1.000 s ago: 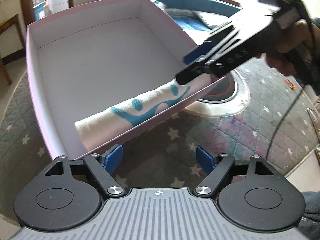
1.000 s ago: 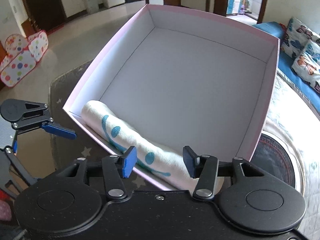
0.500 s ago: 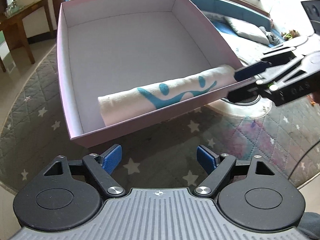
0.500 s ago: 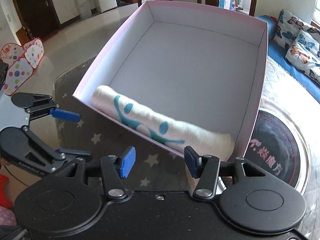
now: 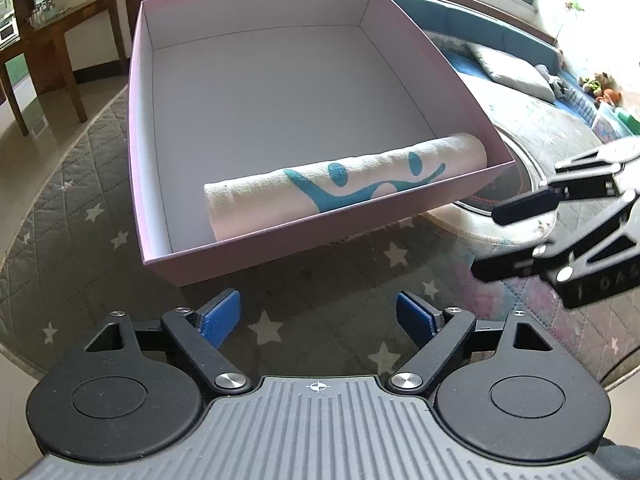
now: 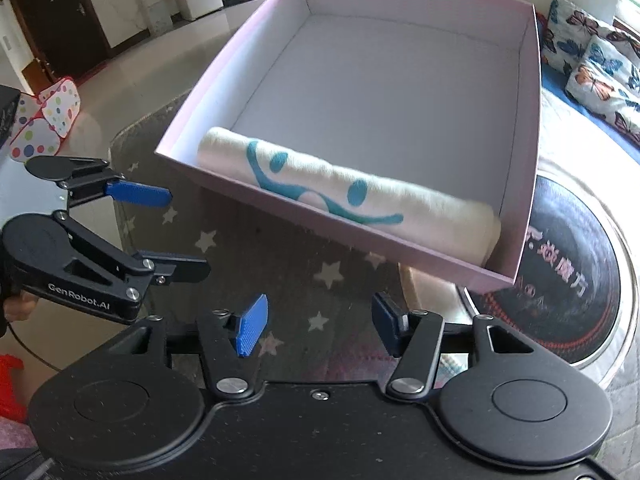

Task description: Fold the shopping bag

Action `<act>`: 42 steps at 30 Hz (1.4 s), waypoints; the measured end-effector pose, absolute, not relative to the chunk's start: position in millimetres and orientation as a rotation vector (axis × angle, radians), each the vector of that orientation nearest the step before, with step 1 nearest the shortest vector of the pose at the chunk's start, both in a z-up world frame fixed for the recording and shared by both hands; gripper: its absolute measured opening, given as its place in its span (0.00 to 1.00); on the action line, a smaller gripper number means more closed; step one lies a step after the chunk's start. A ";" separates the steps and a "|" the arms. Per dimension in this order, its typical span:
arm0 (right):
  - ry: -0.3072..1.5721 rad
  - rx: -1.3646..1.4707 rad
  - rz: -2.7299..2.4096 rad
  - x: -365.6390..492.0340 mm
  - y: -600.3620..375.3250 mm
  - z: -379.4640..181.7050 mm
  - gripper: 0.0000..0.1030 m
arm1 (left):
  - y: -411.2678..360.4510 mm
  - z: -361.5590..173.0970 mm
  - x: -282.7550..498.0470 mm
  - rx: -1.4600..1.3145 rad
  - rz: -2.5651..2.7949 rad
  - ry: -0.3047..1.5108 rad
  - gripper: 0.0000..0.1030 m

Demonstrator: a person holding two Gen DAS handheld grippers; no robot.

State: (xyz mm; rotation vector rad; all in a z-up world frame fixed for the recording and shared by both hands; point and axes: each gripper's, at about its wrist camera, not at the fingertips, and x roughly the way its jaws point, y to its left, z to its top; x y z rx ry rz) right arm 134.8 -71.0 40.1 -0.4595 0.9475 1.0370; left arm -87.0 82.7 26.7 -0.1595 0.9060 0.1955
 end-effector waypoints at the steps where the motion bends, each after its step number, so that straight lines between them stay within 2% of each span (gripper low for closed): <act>1: 0.953 -0.454 1.034 134.4 -71.6 37.7 0.61 | 81.4 25.7 -86.3 -0.154 0.199 0.909 0.84; 4: 0.956 -0.443 1.021 134.5 -73.1 32.1 0.66 | 78.7 22.8 -83.9 -0.157 0.209 0.913 0.84; 11: 0.992 -0.403 0.977 143.0 -76.4 15.1 0.68 | 73.9 18.9 -76.6 -0.173 0.236 0.905 0.85; 16: 1.006 -0.383 0.932 150.1 -77.0 6.2 0.75 | 73.3 13.3 -69.9 -0.182 0.274 0.918 0.85; 42: 1.043 -0.386 0.852 159.7 -67.7 -13.1 0.81 | 73.8 1.4 -57.1 -0.114 0.392 0.910 0.84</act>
